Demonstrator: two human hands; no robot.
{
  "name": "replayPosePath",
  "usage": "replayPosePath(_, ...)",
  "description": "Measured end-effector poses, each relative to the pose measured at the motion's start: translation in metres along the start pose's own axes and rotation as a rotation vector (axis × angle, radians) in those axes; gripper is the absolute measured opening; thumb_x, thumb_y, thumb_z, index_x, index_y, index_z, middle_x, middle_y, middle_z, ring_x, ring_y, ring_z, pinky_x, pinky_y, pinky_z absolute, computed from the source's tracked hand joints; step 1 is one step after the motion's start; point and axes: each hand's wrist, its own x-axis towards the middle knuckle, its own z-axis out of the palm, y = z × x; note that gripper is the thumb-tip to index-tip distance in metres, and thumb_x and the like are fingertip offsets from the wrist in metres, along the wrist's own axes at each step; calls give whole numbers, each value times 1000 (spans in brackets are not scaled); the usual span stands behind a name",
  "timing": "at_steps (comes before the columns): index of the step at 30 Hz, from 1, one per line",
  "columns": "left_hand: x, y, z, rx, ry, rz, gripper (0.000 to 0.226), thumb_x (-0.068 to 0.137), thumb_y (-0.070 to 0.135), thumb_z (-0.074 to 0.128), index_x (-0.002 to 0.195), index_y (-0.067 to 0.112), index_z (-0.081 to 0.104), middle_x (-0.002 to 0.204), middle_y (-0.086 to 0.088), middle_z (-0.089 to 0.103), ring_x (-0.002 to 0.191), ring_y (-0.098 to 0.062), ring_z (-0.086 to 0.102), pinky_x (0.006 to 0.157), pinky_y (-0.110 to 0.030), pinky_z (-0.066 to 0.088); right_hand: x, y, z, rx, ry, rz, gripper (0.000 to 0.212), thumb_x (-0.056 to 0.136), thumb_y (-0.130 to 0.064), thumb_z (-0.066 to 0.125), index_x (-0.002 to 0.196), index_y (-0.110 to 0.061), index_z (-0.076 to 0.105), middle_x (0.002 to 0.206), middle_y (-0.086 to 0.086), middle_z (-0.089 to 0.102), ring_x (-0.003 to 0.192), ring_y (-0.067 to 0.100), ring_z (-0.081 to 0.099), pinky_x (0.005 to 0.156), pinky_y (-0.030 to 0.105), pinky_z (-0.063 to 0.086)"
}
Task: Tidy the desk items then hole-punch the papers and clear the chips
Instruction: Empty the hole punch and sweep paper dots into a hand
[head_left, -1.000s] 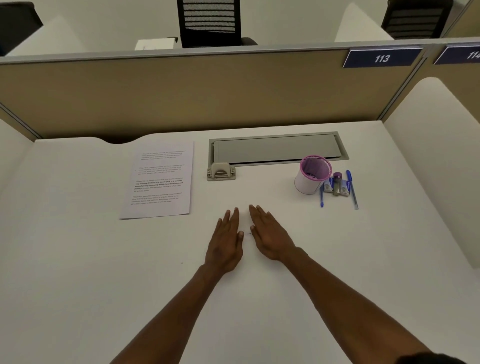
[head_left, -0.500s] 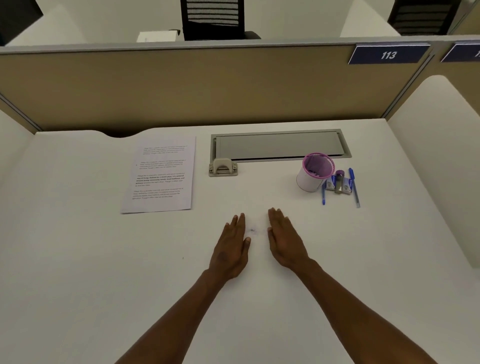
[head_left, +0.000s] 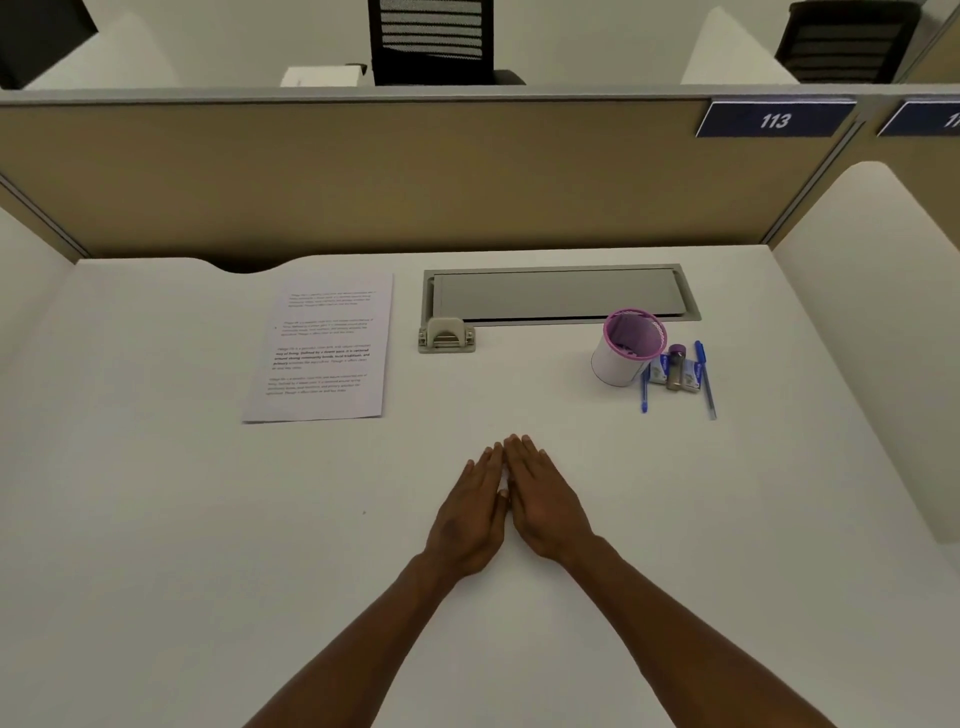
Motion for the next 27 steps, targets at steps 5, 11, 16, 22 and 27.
replayPosePath(5, -5, 4, -8, -160, 61, -94, 57, 106, 25, 35, 157, 22, 10, 163, 10, 16, 147, 2, 17, 123, -23, 13, -15, 5, -8, 145, 141, 47, 53, 100, -27, 30, 150, -10, 32, 153, 4, 38, 140, 14, 38, 118, 24, 26)
replayPosePath(11, -5, -12, -11, -44, 123, -134, 56, 103, 31, 30, 156, 16, 20, 163, 9, 14, 151, -4, 9, 123, -24, 8, -7, 7, -20, 90, 227, 141, 49, 92, -4, 51, 140, -4, 48, 126, 13, 59, 116, 27, 55, 101, 30, 45)
replayPosePath(16, -2, -7, -7, -9, 72, -44, 56, 103, 32, 29, 155, 13, 22, 162, 5, 18, 150, -4, 11, 124, -30, 11, -5, 3, -17, 108, 173, 54, 47, 88, -10, 54, 135, -4, 53, 125, 13, 62, 114, 28, 58, 99, 39, 50)
replayPosePath(22, -5, -8, -5, -17, 123, -104, 54, 103, 26, 36, 154, 13, 27, 161, 5, 21, 150, -6, 17, 122, -20, 7, -3, 10, -21, 47, 76, 179, 55, 90, -25, 64, 140, -8, 48, 133, 8, 53, 124, 24, 49, 103, 28, 39)
replayPosePath(27, -3, -2, -3, -56, 118, -63, 53, 103, 23, 37, 154, 13, 28, 161, 1, 26, 149, -6, 21, 123, -23, 11, 16, -11, -19, 79, 83, 148, 38, 90, -6, 59, 127, -7, 61, 119, 9, 62, 108, 25, 61, 93, 28, 45)
